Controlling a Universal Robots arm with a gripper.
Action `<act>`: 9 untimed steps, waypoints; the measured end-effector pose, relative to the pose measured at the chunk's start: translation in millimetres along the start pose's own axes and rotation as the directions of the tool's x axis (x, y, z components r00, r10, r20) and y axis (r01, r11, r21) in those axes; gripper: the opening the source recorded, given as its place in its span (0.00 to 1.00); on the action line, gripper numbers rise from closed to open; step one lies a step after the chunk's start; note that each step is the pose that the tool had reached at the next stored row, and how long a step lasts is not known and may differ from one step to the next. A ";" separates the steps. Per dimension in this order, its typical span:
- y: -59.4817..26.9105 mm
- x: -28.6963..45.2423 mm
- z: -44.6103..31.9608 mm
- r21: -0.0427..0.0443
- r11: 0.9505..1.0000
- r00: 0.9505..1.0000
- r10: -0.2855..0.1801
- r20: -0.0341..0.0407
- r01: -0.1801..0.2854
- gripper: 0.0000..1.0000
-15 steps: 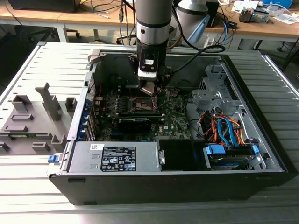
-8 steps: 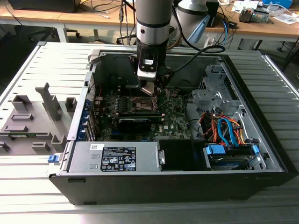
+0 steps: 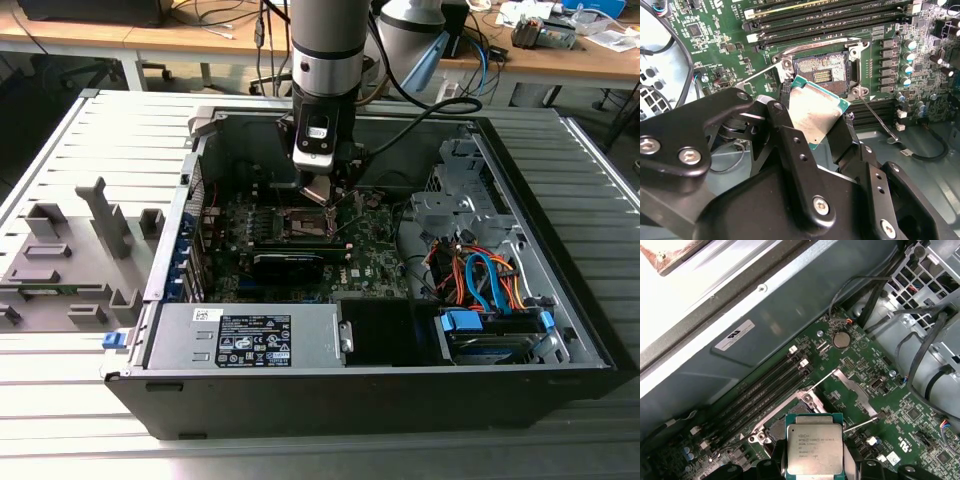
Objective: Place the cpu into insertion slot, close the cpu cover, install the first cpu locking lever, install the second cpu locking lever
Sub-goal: 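Place the cpu into insertion slot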
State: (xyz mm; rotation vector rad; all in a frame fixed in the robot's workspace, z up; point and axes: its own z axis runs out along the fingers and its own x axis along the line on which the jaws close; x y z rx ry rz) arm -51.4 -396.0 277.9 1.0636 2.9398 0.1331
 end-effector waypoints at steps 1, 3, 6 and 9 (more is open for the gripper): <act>0.0 0.0 0.0 0.000 1.000 1.000 0.002 0.000 -0.002 0.54; 0.0 0.0 0.0 0.000 1.000 1.000 0.005 0.001 -0.005 0.54; 0.0 0.0 0.0 0.000 1.000 1.000 0.011 0.001 -0.011 0.54; 0.0 0.0 0.0 0.000 1.000 1.000 0.020 0.002 -0.020 0.54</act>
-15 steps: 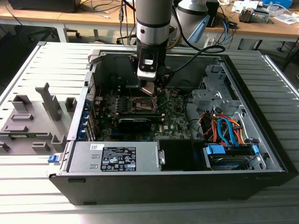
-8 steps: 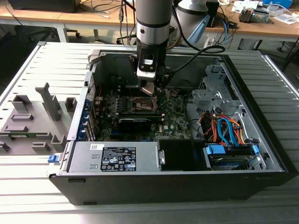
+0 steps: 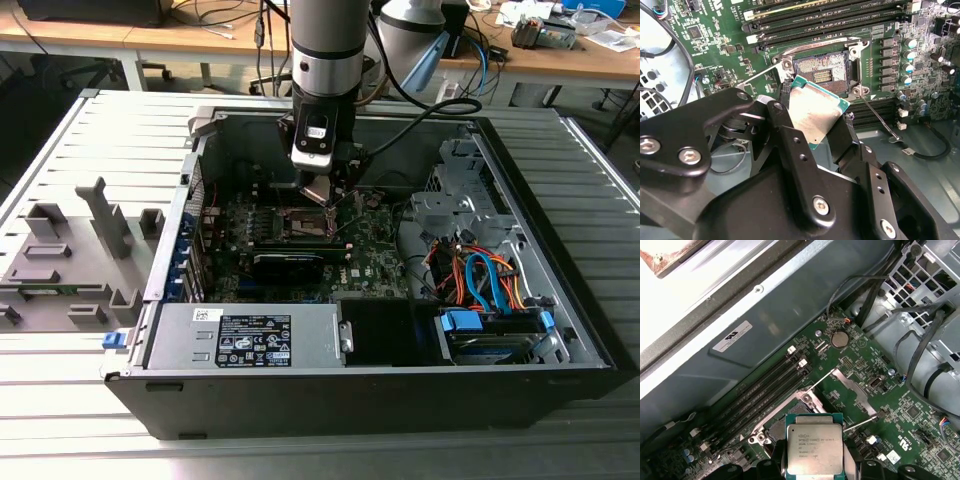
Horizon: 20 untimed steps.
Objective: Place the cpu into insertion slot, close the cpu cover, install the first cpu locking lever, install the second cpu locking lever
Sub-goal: 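Place the cpu into insertion slot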
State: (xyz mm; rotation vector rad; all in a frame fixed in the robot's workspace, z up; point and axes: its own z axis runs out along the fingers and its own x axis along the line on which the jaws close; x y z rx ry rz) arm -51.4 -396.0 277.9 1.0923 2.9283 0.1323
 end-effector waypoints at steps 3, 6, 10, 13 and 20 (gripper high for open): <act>0.0 0.0 0.0 0.000 1.000 1.000 0.007 0.001 -0.007 0.54; 0.0 0.0 0.0 0.000 1.000 1.000 0.017 0.002 -0.017 0.54; 0.0 0.0 0.0 0.000 1.000 1.000 0.028 0.003 -0.028 0.54; 0.0 0.0 0.0 0.000 0.999 0.999 0.034 0.004 -0.034 0.54; 0.0 0.0 0.0 0.000 0.999 0.999 0.051 0.005 -0.051 0.54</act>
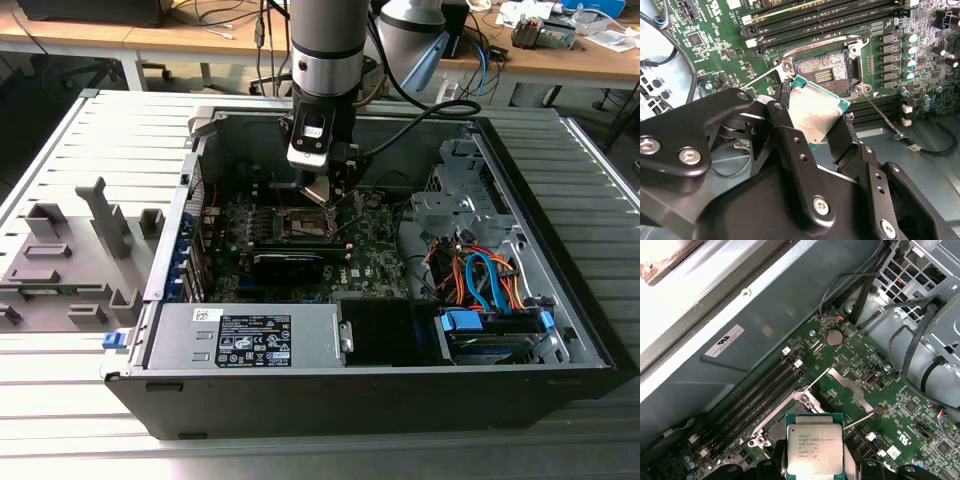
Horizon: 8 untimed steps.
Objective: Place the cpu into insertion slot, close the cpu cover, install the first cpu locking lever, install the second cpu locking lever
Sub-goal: 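Place the cpu into insertion slot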
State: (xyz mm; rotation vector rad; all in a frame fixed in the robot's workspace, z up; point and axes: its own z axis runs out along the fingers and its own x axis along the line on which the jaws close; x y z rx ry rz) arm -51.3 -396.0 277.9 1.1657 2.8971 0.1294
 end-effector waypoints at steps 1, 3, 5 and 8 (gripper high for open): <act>0.0 0.0 0.0 0.000 1.000 1.000 0.002 0.000 -0.002 0.54; 0.0 0.0 0.0 0.000 1.000 1.000 0.006 0.001 -0.006 0.54; 0.0 0.0 0.0 0.000 1.000 1.000 0.009 0.001 -0.009 0.54; 0.0 0.0 0.0 0.000 1.000 1.000 0.017 0.002 -0.017 0.54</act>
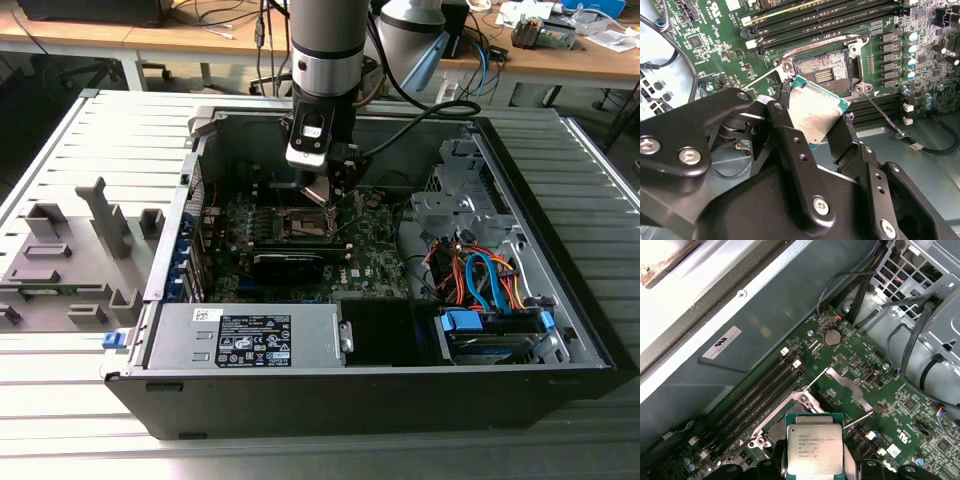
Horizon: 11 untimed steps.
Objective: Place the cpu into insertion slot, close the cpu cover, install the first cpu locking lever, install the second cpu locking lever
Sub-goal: 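Place the cpu into insertion slot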
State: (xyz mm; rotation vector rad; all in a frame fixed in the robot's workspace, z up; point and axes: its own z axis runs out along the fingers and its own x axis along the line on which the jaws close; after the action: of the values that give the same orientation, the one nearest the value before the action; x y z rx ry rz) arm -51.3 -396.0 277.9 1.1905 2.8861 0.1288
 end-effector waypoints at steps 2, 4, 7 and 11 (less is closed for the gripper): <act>0.0 0.0 0.0 0.000 1.000 1.000 0.005 0.000 -0.005 0.54; 0.0 0.0 0.0 0.000 1.000 1.000 0.008 0.001 -0.008 0.54; 0.0 0.0 0.0 0.000 1.000 1.000 0.016 0.002 -0.016 0.54; 0.0 0.0 0.0 0.000 1.000 1.000 0.026 0.002 -0.026 0.54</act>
State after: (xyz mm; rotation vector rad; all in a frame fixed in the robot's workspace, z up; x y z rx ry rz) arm -51.3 -396.0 277.9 1.2273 2.8693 0.1277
